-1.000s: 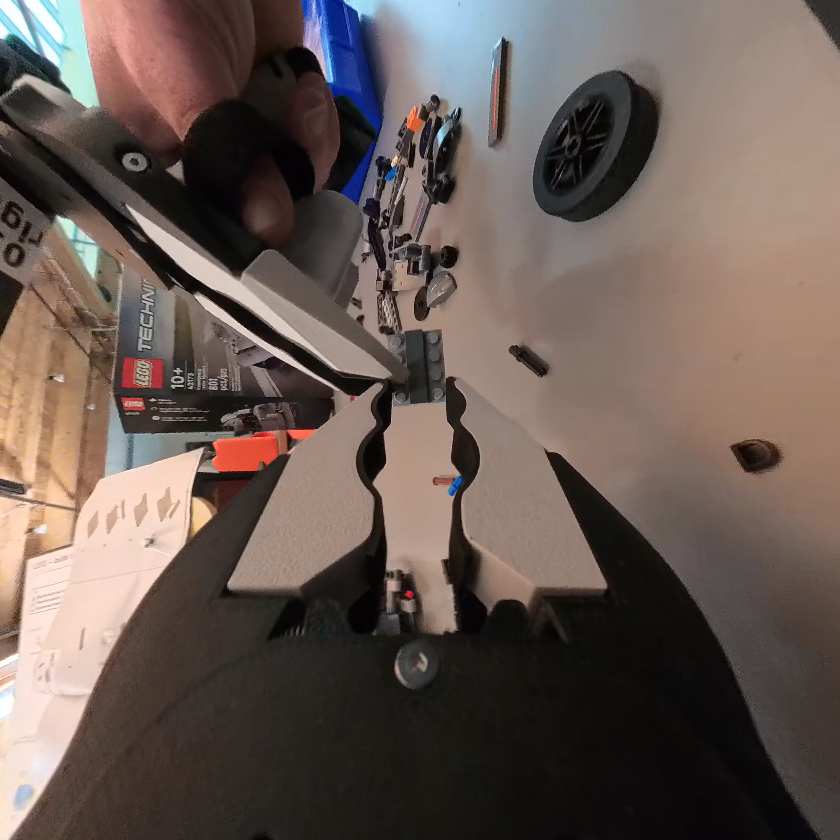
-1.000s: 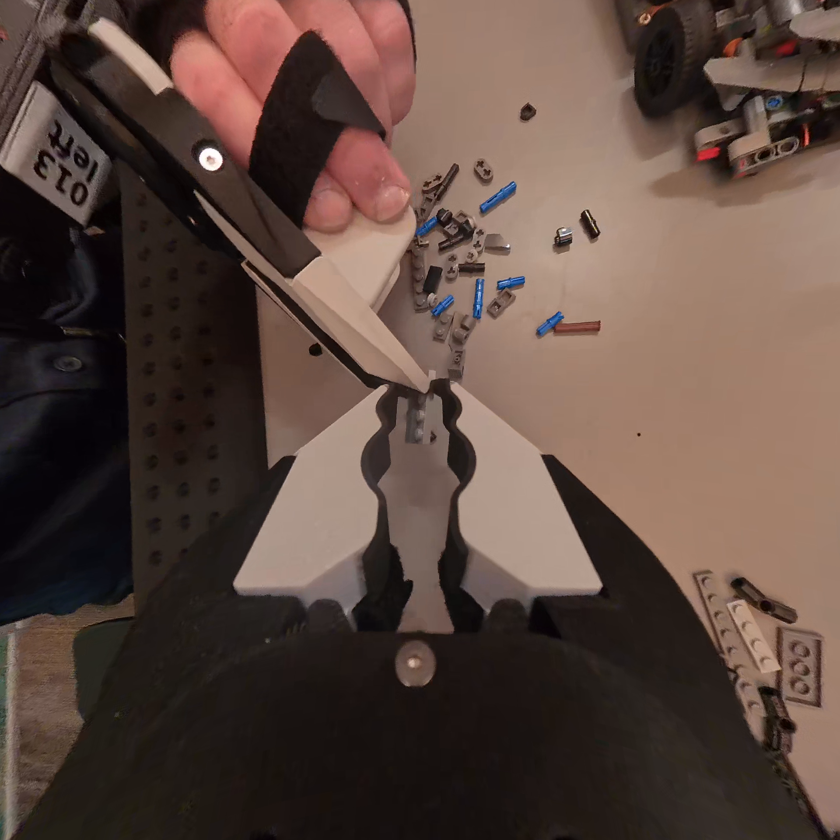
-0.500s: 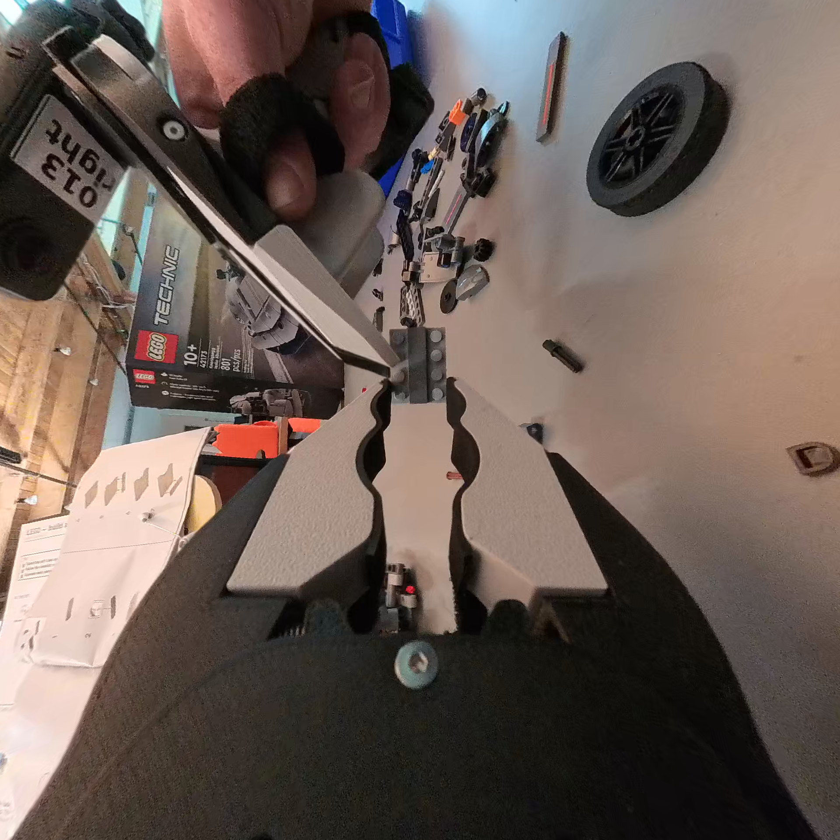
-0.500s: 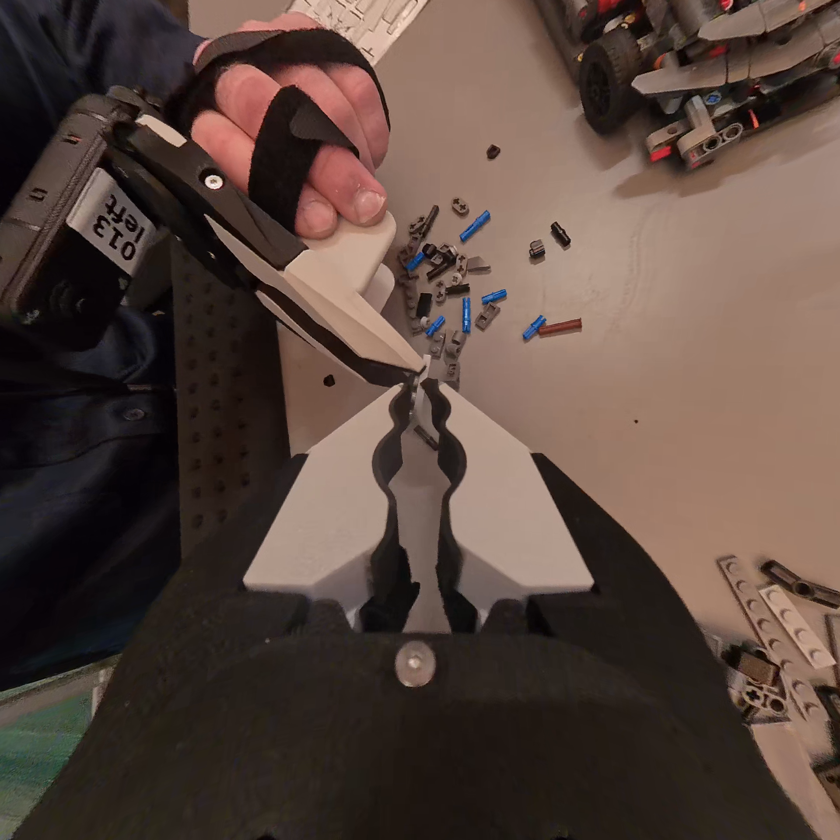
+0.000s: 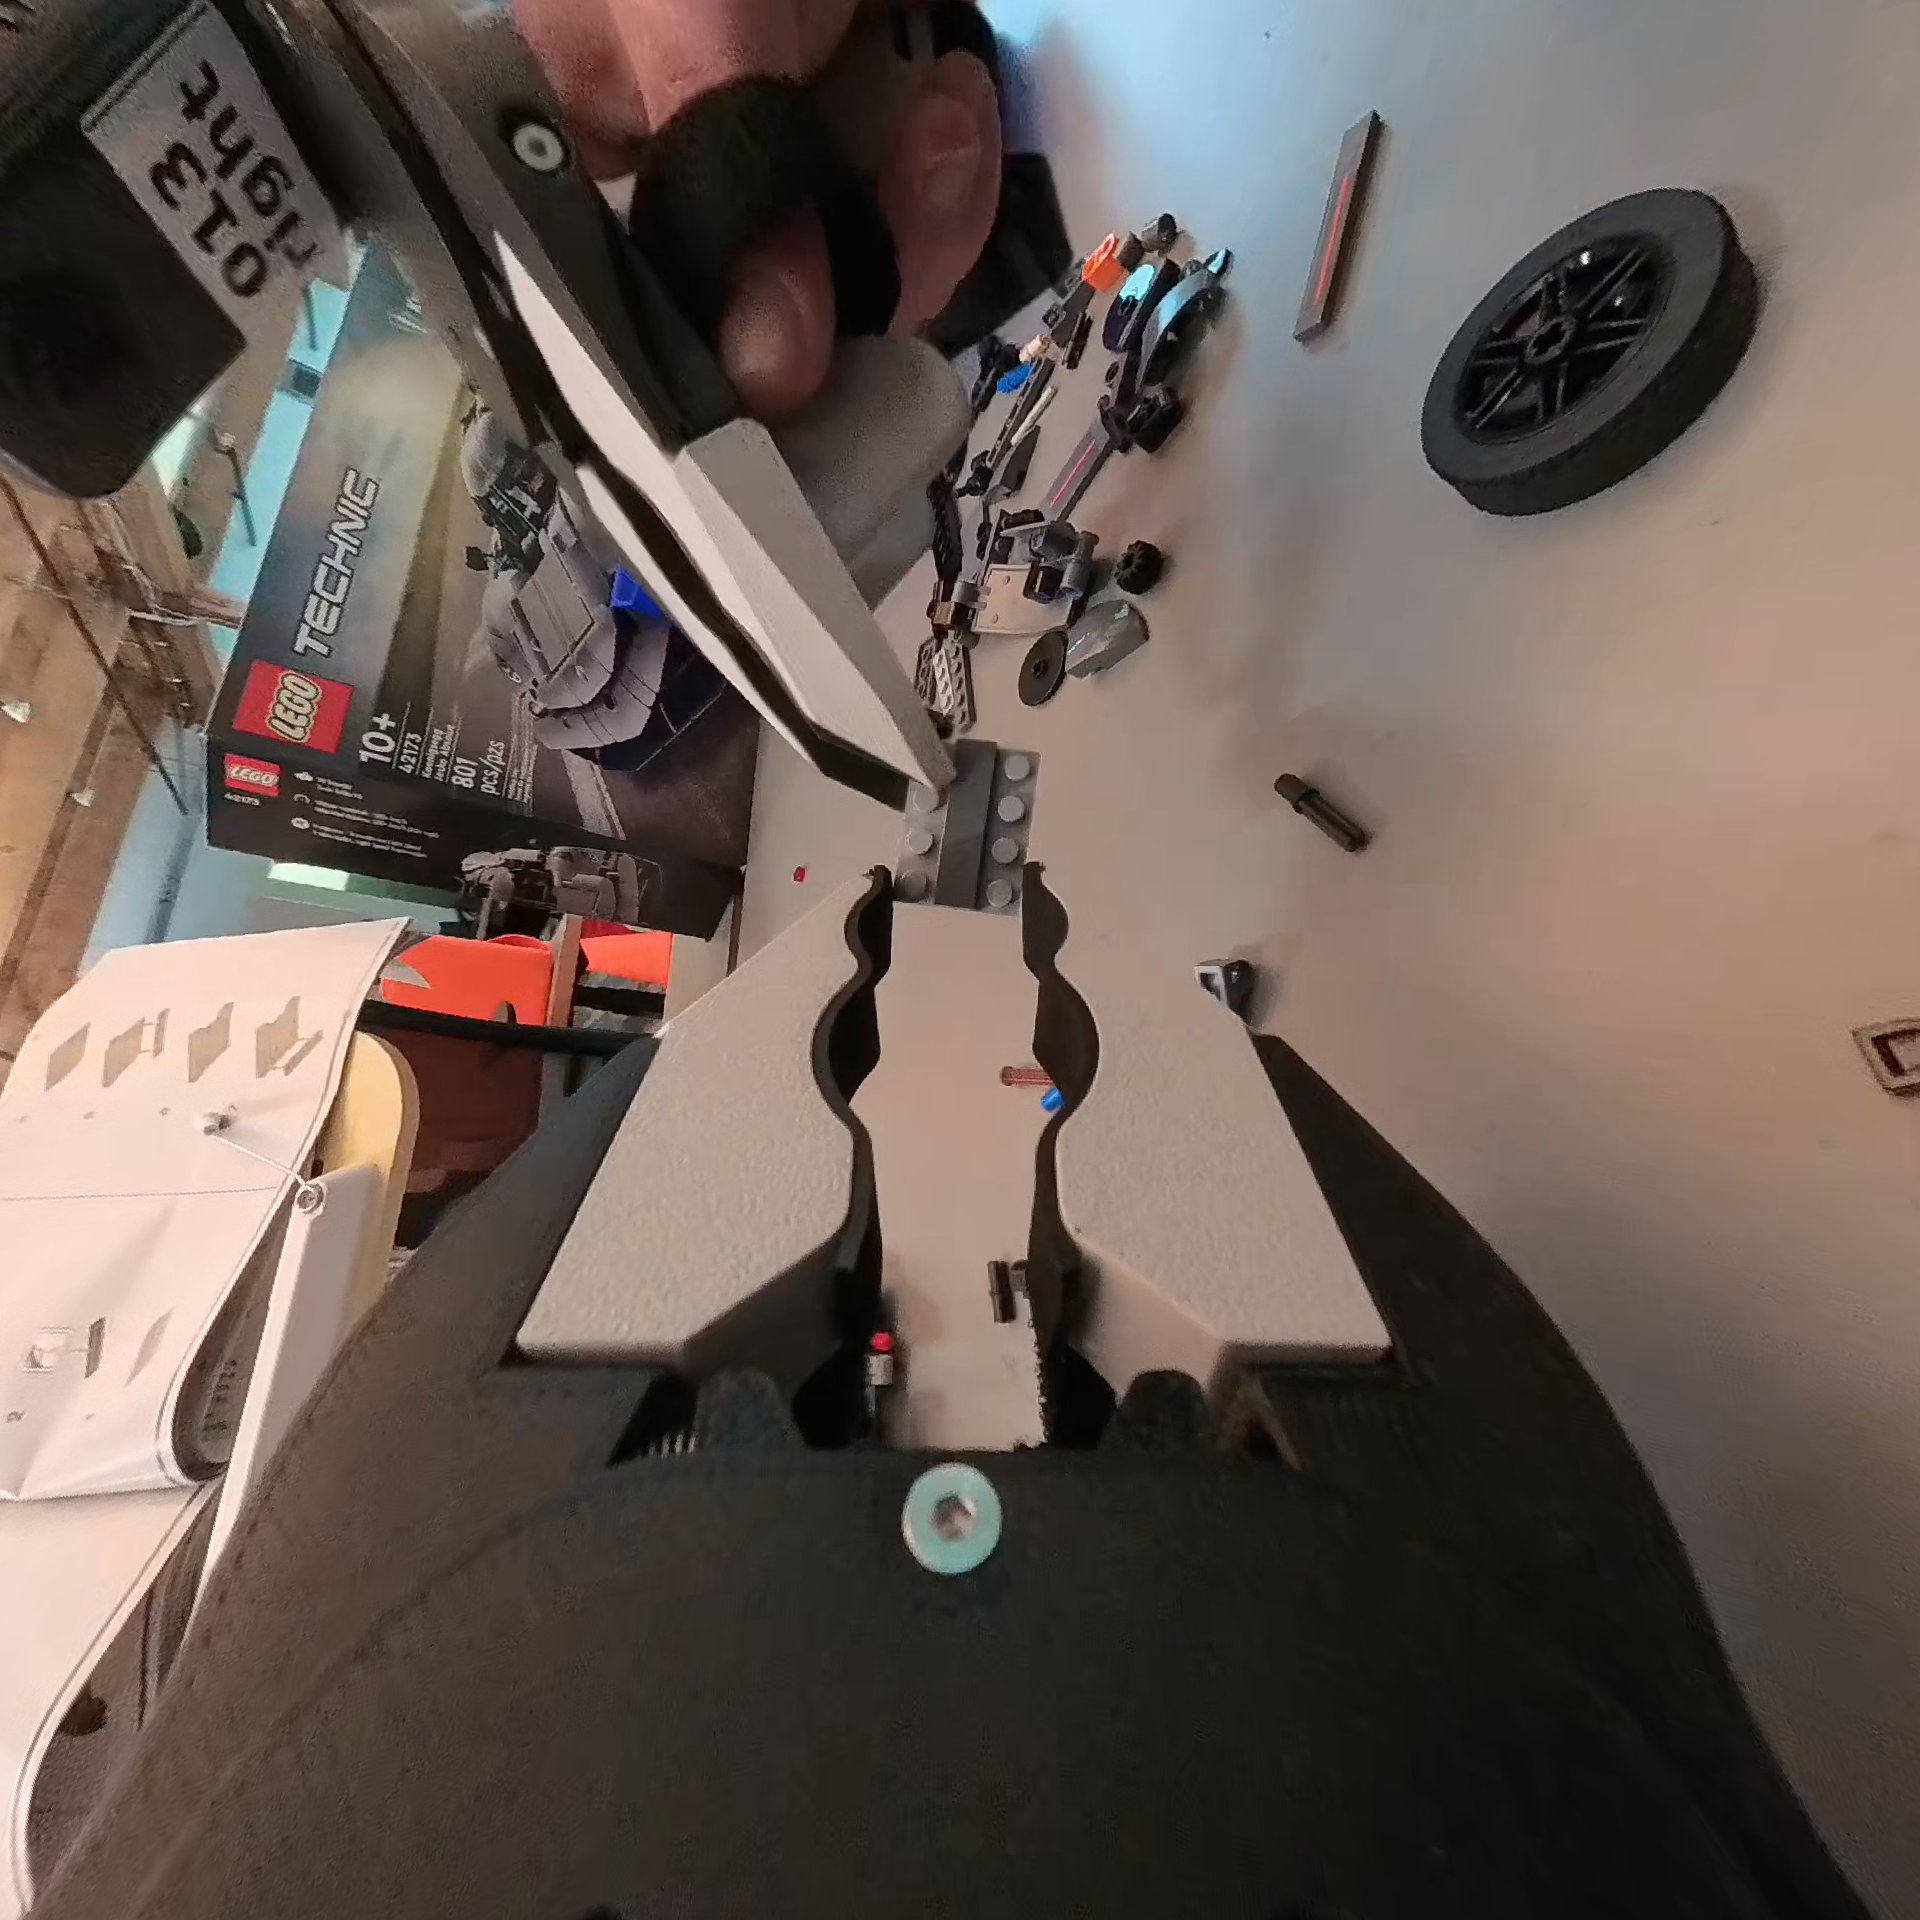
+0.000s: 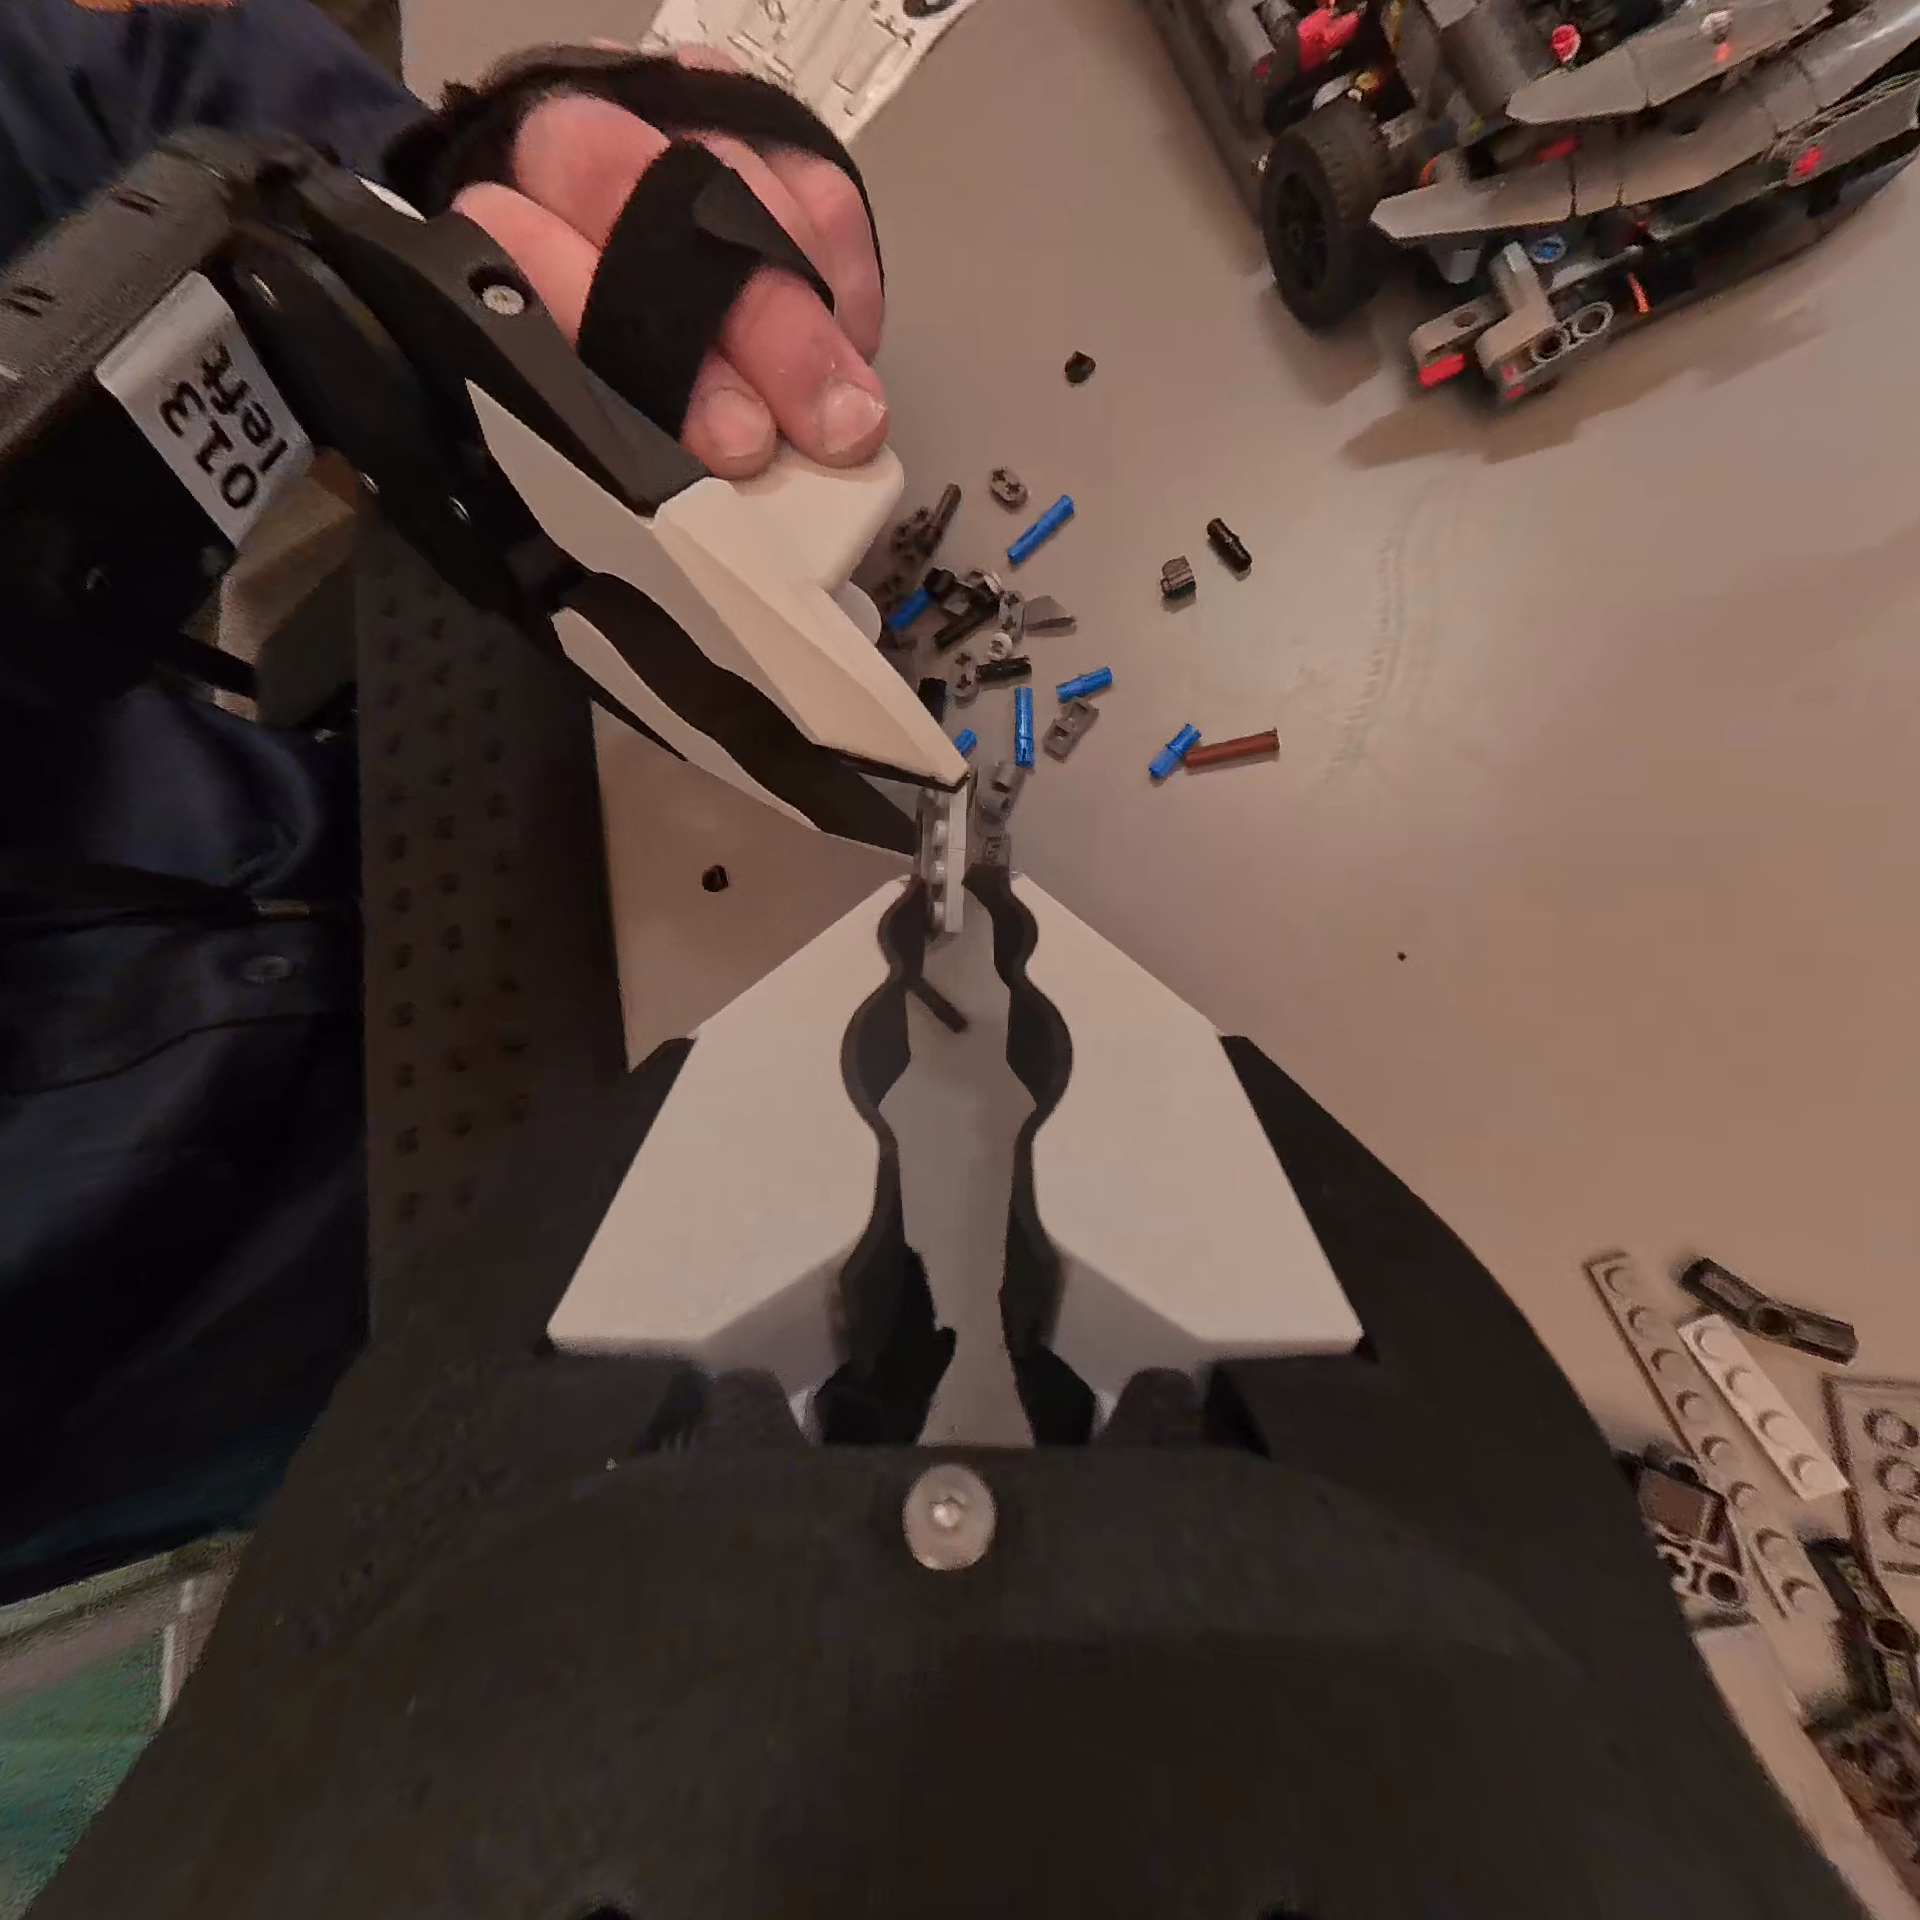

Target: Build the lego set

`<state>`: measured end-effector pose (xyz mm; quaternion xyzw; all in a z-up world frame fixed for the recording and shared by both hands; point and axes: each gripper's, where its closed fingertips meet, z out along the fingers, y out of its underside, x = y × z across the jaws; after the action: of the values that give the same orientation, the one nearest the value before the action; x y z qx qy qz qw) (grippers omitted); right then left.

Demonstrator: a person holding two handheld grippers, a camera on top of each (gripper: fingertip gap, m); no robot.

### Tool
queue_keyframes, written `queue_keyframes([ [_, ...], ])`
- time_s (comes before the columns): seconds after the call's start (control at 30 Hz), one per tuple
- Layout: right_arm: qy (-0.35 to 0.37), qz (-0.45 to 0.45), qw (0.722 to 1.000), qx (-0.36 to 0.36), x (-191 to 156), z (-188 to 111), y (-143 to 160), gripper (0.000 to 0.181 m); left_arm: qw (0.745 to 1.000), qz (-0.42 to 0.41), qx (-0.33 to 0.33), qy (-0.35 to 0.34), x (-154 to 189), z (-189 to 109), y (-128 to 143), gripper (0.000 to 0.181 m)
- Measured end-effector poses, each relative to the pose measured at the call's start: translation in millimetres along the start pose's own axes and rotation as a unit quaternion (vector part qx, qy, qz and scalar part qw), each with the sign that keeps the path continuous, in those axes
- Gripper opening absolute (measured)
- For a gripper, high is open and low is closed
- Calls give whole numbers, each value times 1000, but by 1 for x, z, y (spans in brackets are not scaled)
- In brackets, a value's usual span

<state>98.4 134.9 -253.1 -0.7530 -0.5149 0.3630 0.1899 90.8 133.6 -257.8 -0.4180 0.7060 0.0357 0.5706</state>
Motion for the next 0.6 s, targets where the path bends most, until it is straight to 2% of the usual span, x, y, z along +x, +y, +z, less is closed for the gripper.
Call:
queue_keyframes([
  [0.2, 4, -14, 1000, 20, -1, -6, -8, 3, 1000, -12, -3, -17, -8, 0, 1, 21],
  [0.3, 9, -32, 998, 56, -4, -15, -20, 2, 998, -51, 3, -30, -20, -3, 2, 24],
  [0.37, 8, -39, 996, 83, -6, -21, -30, 2, 993, -117, 29, -5, -21, -5, -1, 22],
  [0.5, 13, -53, 987, 154, -7, -37, -49, 2, 962, -260, 84, 22, -40, -13, -1, 25],
  [0.6, -2, -97, 971, 221, -23, -51, -68, 2, 919, -361, 137, 80, -44, -16, -11, 26],
])
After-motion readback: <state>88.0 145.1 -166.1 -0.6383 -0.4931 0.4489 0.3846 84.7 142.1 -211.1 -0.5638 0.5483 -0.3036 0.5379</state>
